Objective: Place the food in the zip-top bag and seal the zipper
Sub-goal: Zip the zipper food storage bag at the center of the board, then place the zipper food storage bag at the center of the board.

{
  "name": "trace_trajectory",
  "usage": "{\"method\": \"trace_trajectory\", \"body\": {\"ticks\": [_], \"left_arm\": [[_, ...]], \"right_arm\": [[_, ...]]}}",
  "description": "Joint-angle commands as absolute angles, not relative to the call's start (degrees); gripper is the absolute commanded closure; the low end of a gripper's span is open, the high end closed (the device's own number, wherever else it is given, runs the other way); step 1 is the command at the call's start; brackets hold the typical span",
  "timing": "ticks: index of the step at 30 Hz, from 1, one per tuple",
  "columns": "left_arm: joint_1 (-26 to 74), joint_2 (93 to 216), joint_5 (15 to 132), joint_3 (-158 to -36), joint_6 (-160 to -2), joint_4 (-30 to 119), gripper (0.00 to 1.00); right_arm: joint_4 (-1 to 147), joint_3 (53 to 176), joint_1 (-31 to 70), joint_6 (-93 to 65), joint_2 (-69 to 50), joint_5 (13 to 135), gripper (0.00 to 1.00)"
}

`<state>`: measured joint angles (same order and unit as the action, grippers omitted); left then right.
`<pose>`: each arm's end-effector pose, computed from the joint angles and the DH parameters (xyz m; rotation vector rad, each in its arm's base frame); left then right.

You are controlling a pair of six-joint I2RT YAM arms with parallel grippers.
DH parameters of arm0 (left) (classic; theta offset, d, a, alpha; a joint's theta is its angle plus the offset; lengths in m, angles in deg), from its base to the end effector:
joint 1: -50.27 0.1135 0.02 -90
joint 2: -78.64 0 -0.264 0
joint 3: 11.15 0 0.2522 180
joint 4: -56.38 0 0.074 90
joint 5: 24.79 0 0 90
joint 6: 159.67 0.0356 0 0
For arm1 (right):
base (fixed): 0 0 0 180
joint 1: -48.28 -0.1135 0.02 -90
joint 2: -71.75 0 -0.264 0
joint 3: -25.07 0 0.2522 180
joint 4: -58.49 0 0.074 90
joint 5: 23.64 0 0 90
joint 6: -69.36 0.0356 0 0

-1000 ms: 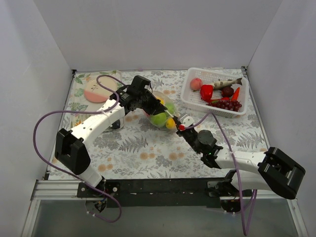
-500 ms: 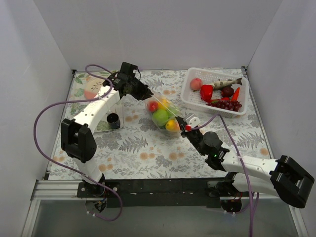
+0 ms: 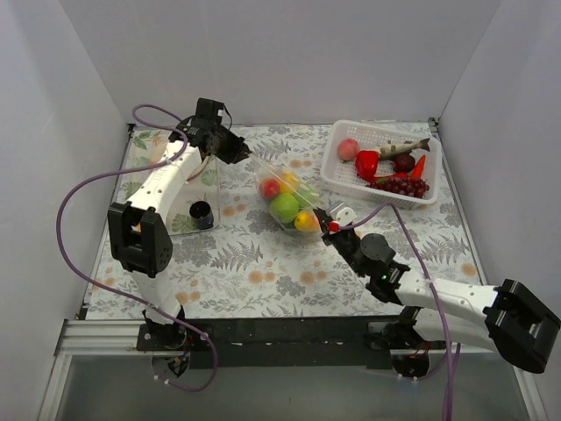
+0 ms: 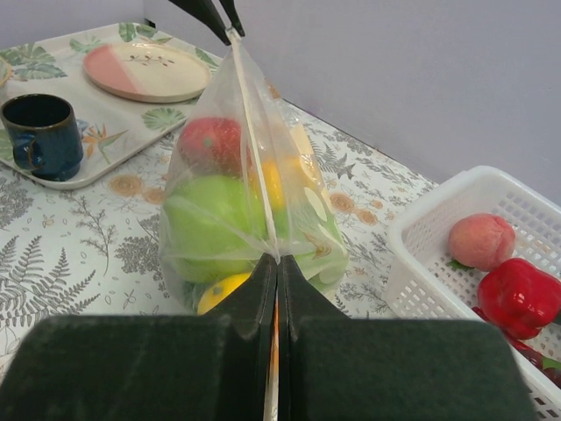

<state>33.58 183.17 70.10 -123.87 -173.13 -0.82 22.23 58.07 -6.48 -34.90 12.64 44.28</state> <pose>0.3896 -0.1200 0.3224 -1.8260 1.9948 -0.9336 0.1357 0.1689 0.2479 -0.5157 1.3168 0.3175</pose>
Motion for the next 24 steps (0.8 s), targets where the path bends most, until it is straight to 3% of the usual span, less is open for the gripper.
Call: {"method": "trace_trajectory", "body": {"ticks": [1,7,11,18,21,24], "left_arm": [[36.6,184.4,63.1,-127.9,-170.7,3.8,0.98],[37.2,182.8,70.3,-124.9,-167.8,11.6,0.98],[37.2,178.2,71.9,-120.7,-165.4,13.2,0.92],[37.3,166.5,70.8,-105.8,-161.4,18.6,0.76],[37.3,164.0,72.8,-103.3,-159.8,19.4,0.57],[37.2,162.1,74.1,-101.6,-157.9,19.9,0.49]], "right_arm": [[19.8,61.5,-6.3,-34.5,11.8,43.6,0.99],[21.4,63.7,-3.9,-32.2,11.8,46.1,0.99],[24.6,64.0,-3.5,-30.1,13.7,47.6,0.99],[30.8,60.2,-3.5,-25.2,22.2,50.9,0.99],[33.6,59.5,-3.5,-23.6,24.3,54.0,0.99],[35.9,59.0,-3.5,-21.9,25.3,56.5,0.99]]}}
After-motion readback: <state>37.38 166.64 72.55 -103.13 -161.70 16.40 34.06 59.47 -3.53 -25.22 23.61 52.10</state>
